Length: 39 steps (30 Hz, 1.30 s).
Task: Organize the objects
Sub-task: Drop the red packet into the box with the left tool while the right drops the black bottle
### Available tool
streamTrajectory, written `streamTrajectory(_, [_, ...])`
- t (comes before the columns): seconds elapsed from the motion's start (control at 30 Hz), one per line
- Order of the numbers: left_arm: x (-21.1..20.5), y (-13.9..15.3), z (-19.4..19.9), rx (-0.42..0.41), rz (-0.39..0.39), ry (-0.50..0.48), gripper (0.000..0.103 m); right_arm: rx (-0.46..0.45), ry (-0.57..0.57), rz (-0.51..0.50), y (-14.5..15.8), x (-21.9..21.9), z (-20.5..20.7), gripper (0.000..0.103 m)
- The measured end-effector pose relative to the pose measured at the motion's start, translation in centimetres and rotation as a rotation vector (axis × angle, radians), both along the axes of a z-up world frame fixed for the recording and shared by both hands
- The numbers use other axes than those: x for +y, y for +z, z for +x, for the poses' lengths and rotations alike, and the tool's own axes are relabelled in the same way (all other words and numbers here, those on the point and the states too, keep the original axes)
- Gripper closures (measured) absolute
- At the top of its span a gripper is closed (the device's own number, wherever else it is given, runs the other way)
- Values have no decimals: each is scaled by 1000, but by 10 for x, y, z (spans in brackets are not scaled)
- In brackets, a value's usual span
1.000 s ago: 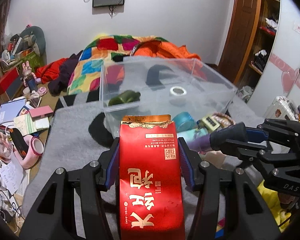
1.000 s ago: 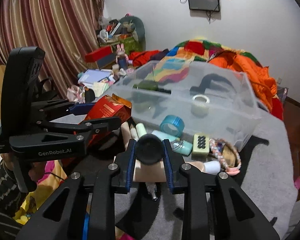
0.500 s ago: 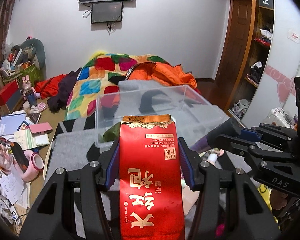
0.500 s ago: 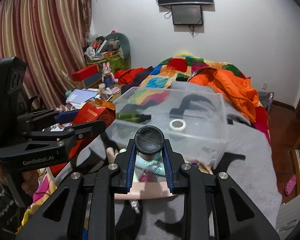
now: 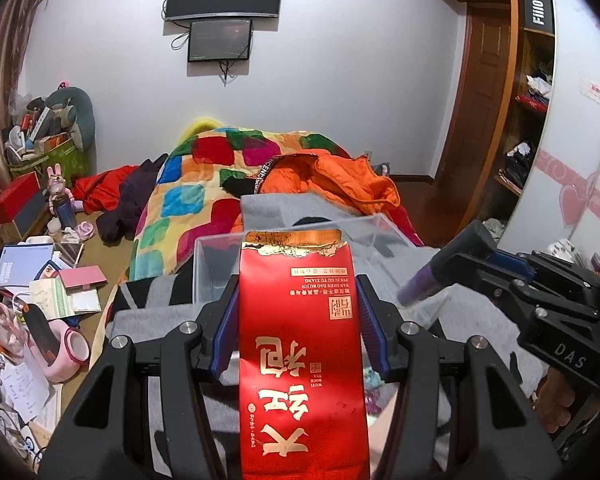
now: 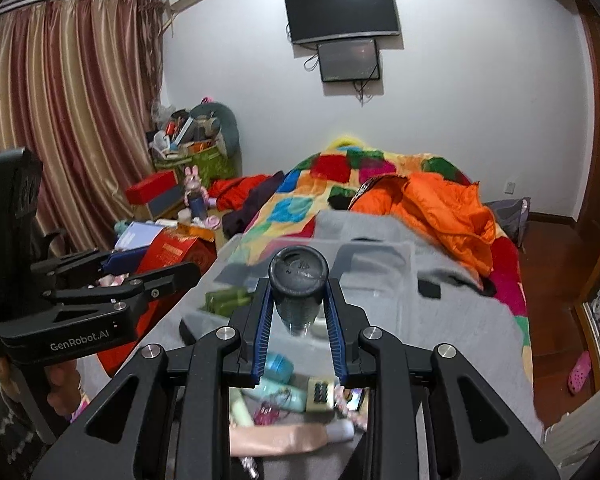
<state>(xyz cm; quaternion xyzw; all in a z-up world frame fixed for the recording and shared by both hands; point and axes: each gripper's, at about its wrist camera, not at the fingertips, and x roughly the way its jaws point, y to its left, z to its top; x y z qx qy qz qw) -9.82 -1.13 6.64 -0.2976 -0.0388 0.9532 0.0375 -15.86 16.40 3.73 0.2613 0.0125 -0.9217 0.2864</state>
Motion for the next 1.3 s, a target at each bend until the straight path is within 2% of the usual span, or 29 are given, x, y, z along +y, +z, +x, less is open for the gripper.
streamTrajectory(0.27, [-8, -9, -26, -31, -8, 25, 49, -23, -36, 35, -13, -7, -20, 80])
streamTrajectory(0.73, [1, -52, -77, -178, -46, 7, 49, -150, -76, 69, -57, -1, -52, 80])
streamTrajectory(1.0, [1, -66, -96, -240, -10, -8, 49, -179, -71, 90, -69, -5, -51, 80])
streamTrajectory(1.3, [0, -67, -92, -241, 21, -9, 49, -180, -61, 99, -68, -5, -47, 79])
